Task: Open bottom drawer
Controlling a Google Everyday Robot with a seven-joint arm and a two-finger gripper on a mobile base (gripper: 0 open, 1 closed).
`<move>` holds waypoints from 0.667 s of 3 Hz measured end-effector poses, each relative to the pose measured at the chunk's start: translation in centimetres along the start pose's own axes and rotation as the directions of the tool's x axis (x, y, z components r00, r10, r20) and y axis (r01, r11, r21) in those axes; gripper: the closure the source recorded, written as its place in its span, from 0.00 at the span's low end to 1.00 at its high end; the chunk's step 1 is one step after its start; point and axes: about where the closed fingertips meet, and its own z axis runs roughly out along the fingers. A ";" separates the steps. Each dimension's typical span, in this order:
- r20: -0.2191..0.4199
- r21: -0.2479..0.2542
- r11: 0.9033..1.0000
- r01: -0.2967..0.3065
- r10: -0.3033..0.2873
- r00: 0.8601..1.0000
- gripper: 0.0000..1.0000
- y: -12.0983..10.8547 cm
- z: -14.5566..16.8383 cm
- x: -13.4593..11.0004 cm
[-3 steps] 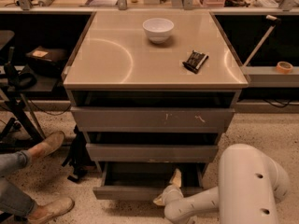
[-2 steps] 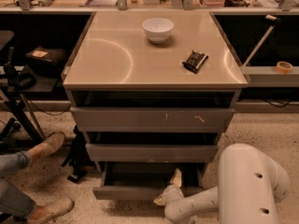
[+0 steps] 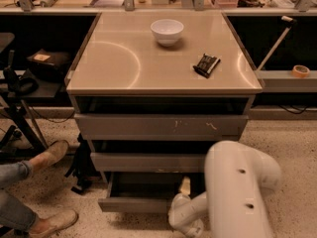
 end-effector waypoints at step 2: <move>-0.182 -0.088 0.991 0.099 -0.114 0.977 0.00 2.6 2.3 2.5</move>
Offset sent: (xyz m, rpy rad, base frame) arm -0.0004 -0.0016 -0.0297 -0.1353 0.0877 0.0407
